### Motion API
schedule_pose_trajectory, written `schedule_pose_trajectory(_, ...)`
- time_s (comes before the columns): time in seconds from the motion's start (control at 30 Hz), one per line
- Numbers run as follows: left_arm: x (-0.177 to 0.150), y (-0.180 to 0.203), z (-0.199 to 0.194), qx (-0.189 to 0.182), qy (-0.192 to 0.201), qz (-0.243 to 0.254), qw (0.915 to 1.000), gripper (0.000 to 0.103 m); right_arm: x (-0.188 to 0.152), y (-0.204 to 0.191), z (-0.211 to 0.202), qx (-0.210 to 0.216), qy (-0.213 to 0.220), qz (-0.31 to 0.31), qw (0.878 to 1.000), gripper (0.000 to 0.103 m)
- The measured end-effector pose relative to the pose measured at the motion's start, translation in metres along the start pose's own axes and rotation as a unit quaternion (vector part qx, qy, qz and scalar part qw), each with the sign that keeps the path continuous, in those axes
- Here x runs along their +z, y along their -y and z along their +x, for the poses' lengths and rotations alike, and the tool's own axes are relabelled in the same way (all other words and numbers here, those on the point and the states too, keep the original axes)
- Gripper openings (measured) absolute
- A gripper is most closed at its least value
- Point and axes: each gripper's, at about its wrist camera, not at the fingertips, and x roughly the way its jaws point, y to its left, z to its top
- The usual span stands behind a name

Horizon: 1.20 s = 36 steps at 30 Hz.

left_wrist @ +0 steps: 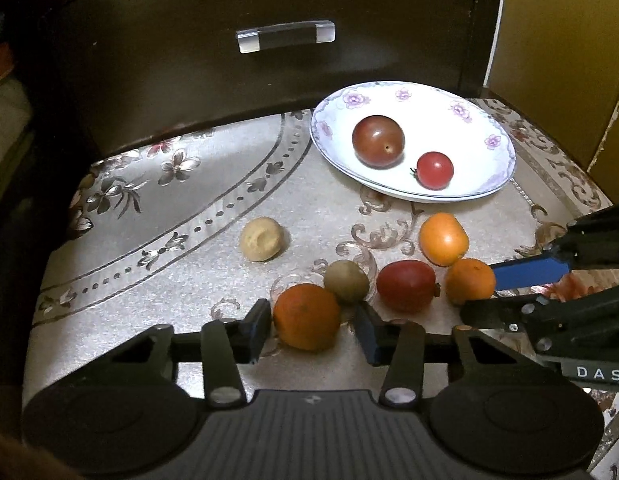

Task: Organize fruits
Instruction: 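Grasp an orange with the right gripper while the left grasps another orange, then lift both held oranges and carry them toward the white bowl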

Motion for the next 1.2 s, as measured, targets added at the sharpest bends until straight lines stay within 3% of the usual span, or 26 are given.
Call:
schedule_pose_trajectory(0.37,-0.011,0.005,-0.022,-0.032,-0.011,0.014,0.9993,0.045,-0.005,0.003,-0.012,0.013,-0.009,0.011,1.0,0.023)
schedule_pose_trajectory(0.9,-0.005,0.0,-0.004,-0.02,-0.007,0.002,0.9998,0.052,-0.002,0.002,-0.005,0.015,-0.011,0.008,1.0,0.028)
schedule_pose_trajectory(1.2,-0.006,0.003,-0.005,-0.017,-0.002,-0.002,0.9999,0.05,-0.001,0.002,-0.004,0.02,-0.009,0.012,1.0,0.03)
